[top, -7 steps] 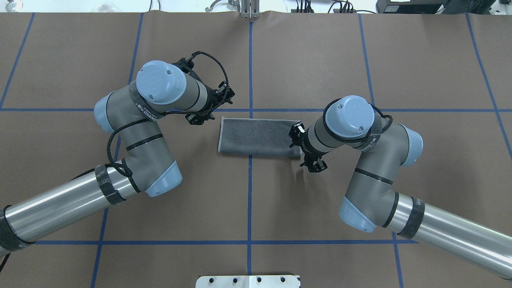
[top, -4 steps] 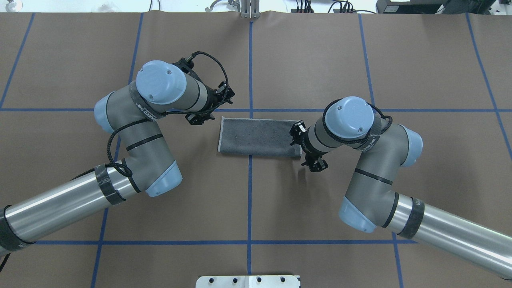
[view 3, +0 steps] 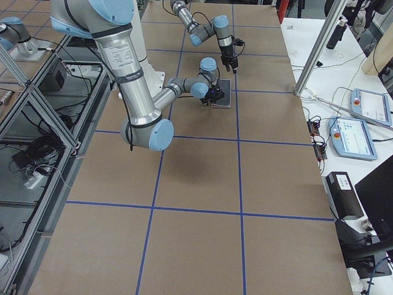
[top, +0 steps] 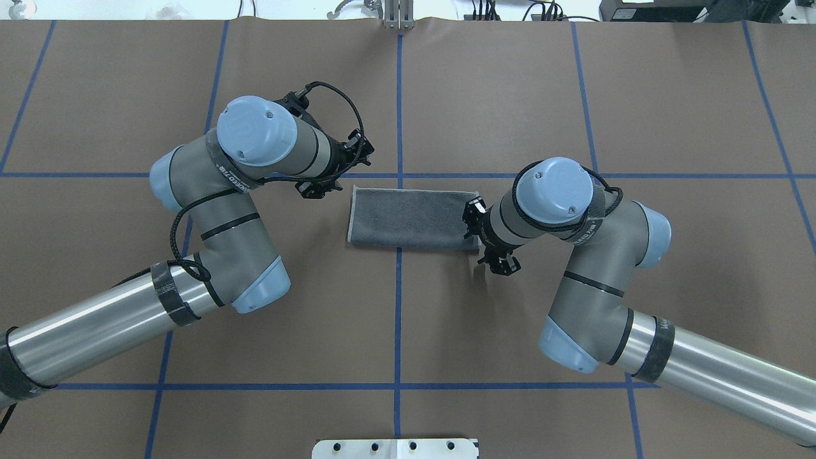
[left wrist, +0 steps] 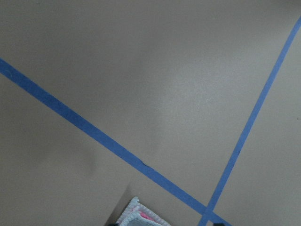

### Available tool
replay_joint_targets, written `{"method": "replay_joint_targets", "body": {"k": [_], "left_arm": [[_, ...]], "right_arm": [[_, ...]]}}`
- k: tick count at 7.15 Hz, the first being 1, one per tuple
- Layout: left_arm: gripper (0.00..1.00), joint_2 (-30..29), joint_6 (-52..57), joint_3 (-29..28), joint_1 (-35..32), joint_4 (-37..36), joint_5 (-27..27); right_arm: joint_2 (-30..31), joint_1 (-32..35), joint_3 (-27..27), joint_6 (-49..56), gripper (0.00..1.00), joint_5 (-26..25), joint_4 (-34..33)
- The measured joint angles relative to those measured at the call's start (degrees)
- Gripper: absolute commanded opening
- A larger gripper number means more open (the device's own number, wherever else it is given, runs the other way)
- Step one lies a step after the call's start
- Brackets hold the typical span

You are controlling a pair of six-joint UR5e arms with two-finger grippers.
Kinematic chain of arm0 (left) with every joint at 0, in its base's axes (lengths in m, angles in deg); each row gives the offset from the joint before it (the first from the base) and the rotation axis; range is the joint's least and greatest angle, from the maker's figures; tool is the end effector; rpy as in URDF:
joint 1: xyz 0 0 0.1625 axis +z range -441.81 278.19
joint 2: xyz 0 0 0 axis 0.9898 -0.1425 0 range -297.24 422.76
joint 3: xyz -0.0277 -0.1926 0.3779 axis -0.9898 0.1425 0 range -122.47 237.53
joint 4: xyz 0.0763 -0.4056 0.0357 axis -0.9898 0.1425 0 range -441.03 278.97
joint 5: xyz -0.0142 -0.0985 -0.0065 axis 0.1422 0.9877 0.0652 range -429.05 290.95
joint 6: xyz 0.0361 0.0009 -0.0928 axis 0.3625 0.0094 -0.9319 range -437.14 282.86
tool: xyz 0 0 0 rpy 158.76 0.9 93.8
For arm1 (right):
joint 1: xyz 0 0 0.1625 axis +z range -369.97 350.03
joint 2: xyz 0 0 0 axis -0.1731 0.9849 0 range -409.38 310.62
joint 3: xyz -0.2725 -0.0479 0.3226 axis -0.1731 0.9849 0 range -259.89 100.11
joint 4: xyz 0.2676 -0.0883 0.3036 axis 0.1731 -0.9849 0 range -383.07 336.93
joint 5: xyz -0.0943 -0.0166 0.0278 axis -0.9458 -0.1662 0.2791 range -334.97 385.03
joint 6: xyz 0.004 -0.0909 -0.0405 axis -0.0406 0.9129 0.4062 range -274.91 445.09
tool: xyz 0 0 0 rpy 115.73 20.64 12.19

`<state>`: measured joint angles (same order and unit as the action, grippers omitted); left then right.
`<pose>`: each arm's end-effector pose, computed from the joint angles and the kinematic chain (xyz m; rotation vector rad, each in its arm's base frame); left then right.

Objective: Fold towel twice with both arms
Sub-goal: 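Grasp the end of the folded towel with the right gripper, then drag the folded towel's end toward the robot with the right gripper, rotating it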

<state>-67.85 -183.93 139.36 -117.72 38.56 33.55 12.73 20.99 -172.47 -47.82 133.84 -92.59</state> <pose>0.5341 -0.5246 0.2323 -0.0165 1.1215 -0.7052 -0.5249 -0.4330 0.3212 -0.4166 -0.8871 1.0451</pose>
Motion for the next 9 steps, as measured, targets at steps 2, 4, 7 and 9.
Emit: {"method": "replay_joint_targets", "body": {"k": [2, 4, 7, 9], "left_arm": [[0.74, 0.0, 0.0, 0.1, 0.0, 0.0, 0.0], [0.73, 0.0, 0.0, 0.1, -0.1, 0.0, 0.0], [0.73, 0.0, 0.0, 0.2, -0.2, 0.0, 0.1], [0.73, 0.0, 0.0, 0.5, -0.3, 0.0, 0.1]], "right_arm": [[0.0, 0.0, -0.2, -1.1, 0.00, 0.0, 0.3], [0.0, 0.0, -0.6, -1.3, 0.00, 0.0, 0.4], [0.2, 0.1, -1.8, -1.6, 0.00, -0.1, 0.3], [0.2, 0.0, -2.3, -1.8, 0.00, 0.0, 0.1]]}}
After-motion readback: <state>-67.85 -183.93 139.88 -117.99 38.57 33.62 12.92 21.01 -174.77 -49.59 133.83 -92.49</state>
